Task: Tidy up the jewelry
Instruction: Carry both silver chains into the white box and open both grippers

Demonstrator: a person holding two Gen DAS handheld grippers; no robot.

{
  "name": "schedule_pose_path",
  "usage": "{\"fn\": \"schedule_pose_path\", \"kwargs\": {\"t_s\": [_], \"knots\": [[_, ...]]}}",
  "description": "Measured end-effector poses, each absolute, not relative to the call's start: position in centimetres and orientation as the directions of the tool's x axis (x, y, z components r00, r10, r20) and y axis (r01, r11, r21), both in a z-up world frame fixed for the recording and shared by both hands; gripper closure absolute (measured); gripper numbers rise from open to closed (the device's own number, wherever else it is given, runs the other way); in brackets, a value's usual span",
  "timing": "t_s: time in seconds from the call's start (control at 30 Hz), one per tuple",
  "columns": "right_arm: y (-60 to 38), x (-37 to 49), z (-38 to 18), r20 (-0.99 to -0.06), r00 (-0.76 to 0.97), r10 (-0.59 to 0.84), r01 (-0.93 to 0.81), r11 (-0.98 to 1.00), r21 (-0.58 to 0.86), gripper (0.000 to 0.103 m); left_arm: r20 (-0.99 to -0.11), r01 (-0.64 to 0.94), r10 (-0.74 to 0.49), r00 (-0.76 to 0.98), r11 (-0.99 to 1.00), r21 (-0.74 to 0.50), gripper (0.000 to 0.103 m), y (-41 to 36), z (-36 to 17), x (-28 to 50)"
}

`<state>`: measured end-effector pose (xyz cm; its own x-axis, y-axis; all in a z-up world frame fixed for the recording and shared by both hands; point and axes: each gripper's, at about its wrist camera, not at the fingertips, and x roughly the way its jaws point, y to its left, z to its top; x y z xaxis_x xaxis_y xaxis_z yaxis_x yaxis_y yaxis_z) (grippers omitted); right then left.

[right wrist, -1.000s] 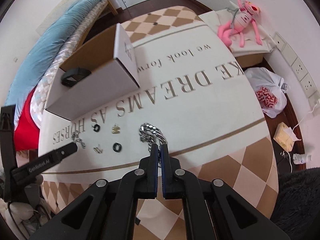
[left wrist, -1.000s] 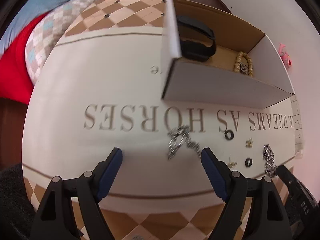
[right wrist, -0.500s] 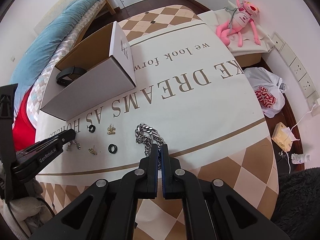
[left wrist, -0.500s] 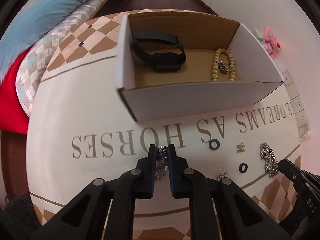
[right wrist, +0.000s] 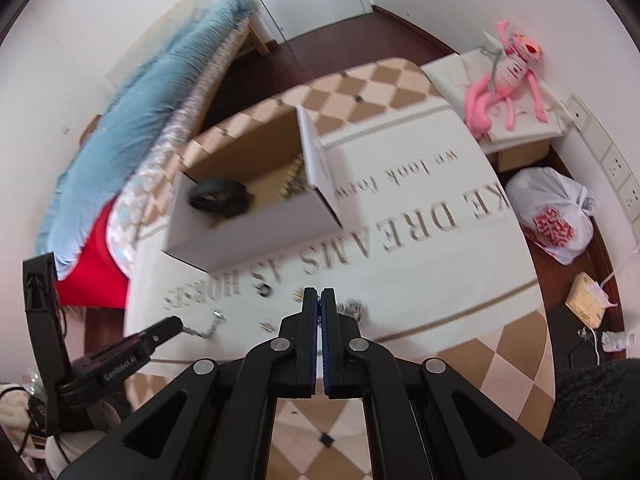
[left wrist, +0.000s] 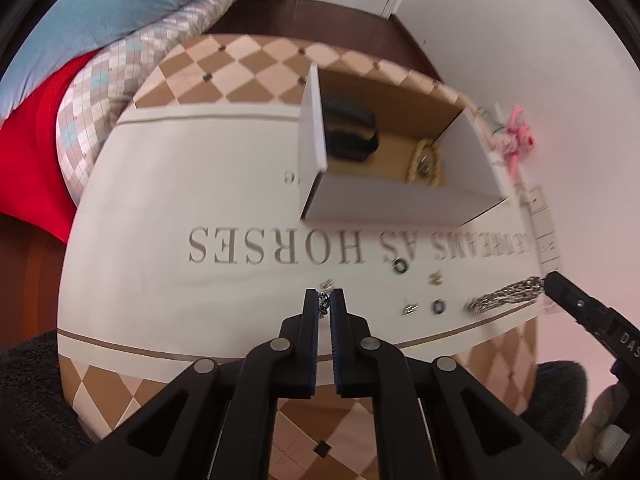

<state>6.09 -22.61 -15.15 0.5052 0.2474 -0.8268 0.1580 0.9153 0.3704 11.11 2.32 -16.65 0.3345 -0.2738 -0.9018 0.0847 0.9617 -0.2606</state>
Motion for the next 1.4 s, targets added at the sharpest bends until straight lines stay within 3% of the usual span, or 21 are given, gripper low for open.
{"fn": "schedule_pose_path", "kwargs": {"t_s": [0.37, 0.6, 0.93, 1.13, 1.17, 1.27, 1.4], "knots": [[-21.8, 7.4, -9.2, -0.755, 0.582, 0.301, 0.059, 0.911, 0.409, 0.102, -0.822, 0.141, -0.372, 0.43, 0.928, -0.346, 0.1, 2.7, -8.9, 13.4], [-21.1, 11.2, -6.1, -0.728, 0.615, 0.304, -0.003, 0.923, 0.384, 0.103, -0.786, 0.201, -0.392, 0.478, 0.92, -0.336, 0.1, 0.9, -4.7, 17.4], [-19.3, 18.8, -7.3, -0.783, 0.555, 0.28, -0.04, 0.949, 0.312, 0.103, -0.851, 0.188, -0.347, 0.395, 0.937, -0.295, 0.1, -0.4, -9.2, 23.0], [-21.8, 17.5, -11.7, -0.835, 0.466, 0.292, 0.077, 0.927, 0.367, 0.101, -0.846, 0.185, -0.356, 0.397, 0.934, -0.306, 0.1, -0.4, -10.1, 22.5], [-22.0, 17.1, -12.5, -0.839, 0.457, 0.296, 0.093, 0.922, 0.376, 0.096, -0.848, 0.19, -0.35, 0.398, 0.936, -0.297, 0.1, -0.6, -10.3, 22.3], [-22.3, 15.3, -15.1, -0.854, 0.448, 0.265, 0.152, 0.918, 0.365, 0.056, -0.855, 0.199, -0.33, 0.401, 0.942, -0.27, 0.1, -1.2, -10.9, 21.9], [-21.9, 13.7, -18.1, -0.861, 0.441, 0.255, 0.19, 0.911, 0.367, 0.052, -0.868, 0.21, -0.3, 0.395, 0.95, -0.232, 0.1, -2.0, -12.1, 21.5]]}}
